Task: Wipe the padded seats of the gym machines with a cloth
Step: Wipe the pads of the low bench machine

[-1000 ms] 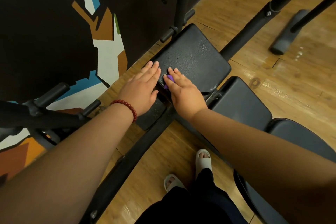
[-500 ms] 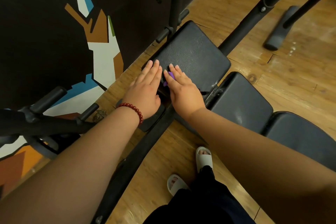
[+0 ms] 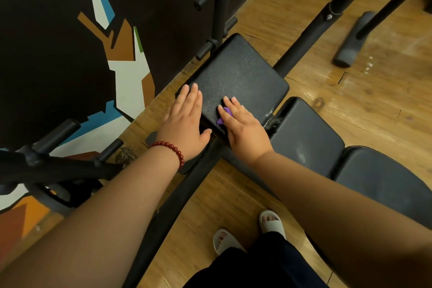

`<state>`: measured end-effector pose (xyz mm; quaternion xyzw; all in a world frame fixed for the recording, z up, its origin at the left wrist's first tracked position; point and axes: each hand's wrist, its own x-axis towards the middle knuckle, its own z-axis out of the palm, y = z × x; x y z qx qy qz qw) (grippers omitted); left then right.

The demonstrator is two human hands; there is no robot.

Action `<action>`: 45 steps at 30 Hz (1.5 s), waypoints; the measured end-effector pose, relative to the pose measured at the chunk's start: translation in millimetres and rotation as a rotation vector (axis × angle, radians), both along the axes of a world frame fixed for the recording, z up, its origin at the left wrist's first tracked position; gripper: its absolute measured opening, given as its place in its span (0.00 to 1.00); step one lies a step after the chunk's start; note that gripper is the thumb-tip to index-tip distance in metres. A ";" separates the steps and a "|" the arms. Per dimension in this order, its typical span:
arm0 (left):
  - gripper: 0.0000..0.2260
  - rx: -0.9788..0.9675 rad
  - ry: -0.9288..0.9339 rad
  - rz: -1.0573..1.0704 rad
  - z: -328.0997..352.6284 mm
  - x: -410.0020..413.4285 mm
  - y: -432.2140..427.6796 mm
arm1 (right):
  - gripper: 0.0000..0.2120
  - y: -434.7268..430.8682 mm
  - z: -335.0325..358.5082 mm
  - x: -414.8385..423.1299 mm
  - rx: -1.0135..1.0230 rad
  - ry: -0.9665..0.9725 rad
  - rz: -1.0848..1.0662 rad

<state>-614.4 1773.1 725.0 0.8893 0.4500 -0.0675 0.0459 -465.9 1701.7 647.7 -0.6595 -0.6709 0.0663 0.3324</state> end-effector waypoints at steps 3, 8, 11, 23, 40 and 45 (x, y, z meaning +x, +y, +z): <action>0.37 0.013 -0.019 0.027 -2.5 4.5 -2.7 | 0.22 -2.9 -3.0 -5.5 -0.023 0.129 -0.140; 0.37 0.041 -0.002 0.089 -8.6 15.2 -9.1 | 0.23 -17.1 -5.2 -1.3 -0.076 0.183 -0.145; 0.37 0.051 0.008 0.119 -10.7 19.3 -11.8 | 0.23 6.6 1.8 22.2 -0.104 0.202 -0.172; 0.42 0.067 0.035 0.223 -15.4 38.9 -20.5 | 0.21 -2.4 -15.4 32.5 0.007 0.004 0.033; 0.41 0.047 0.084 0.285 -11.9 50.9 -23.9 | 0.20 40.0 -16.4 73.8 0.021 0.146 -0.168; 0.40 0.062 0.088 0.305 -9.9 57.2 -27.1 | 0.19 12.0 -21.1 43.3 0.075 0.066 0.021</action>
